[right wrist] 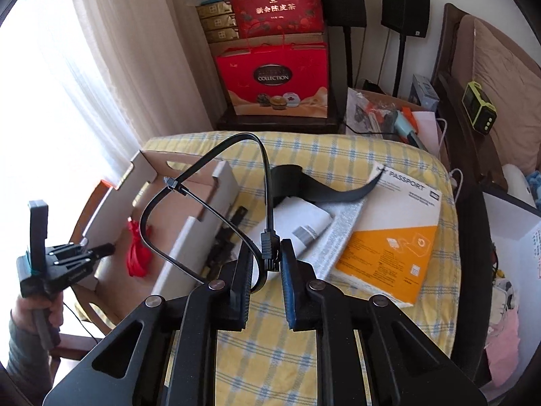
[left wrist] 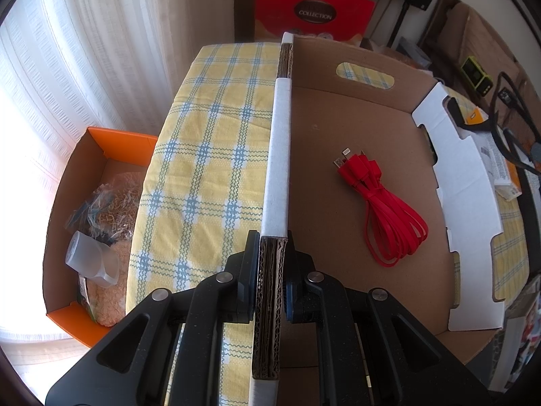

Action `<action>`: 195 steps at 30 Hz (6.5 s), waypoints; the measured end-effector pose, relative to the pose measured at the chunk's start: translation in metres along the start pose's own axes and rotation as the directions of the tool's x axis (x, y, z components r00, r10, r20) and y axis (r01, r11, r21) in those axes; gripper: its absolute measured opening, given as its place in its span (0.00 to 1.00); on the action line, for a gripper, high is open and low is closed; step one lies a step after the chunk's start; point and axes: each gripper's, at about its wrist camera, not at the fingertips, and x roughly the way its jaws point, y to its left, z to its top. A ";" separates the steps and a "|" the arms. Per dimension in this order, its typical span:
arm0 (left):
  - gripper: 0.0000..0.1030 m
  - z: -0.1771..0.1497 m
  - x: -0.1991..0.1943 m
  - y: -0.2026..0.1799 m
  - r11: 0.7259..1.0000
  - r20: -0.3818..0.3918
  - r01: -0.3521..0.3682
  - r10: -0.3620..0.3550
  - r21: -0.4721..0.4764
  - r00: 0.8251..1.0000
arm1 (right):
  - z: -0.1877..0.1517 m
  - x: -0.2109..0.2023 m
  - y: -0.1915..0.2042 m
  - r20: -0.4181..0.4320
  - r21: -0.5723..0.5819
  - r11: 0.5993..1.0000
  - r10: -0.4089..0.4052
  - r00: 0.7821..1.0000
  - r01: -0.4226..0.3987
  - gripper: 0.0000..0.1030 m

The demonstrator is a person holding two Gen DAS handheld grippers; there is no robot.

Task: Organize objects
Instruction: 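Grasp the black cable with the right tool and lift it, then lower the black cable into the box and open the right tool, then move the right tool back to the stack of white papers, then grasp the white papers edge-on with the right tool and lift, then carry the white papers into the box and lower them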

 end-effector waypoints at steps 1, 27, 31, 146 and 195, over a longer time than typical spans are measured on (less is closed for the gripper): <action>0.11 0.000 0.000 0.000 1.000 0.000 0.000 0.000 0.000 1.000 | 0.004 0.004 0.008 0.001 0.000 1.000 0.002 1.000 -0.002 0.14; 0.11 0.000 -0.001 0.001 1.000 -0.003 0.003 -0.003 0.002 1.000 | 0.017 0.115 0.108 -0.101 -0.067 0.994 -0.091 0.991 0.085 0.15; 0.11 0.001 -0.001 0.001 1.000 -0.003 0.006 -0.006 0.001 1.000 | 0.009 0.117 0.116 -0.131 -0.113 0.992 -0.073 0.989 0.058 0.14; 0.11 -0.002 -0.002 0.000 1.000 -0.009 0.005 -0.005 0.004 1.000 | -0.013 0.054 -0.050 -0.124 0.345 0.938 0.077 0.989 -0.029 0.56; 0.11 0.001 -0.003 -0.001 1.000 -0.016 0.006 -0.006 0.003 1.000 | -0.006 0.034 0.097 -0.067 0.124 0.923 0.375 0.925 -0.365 0.07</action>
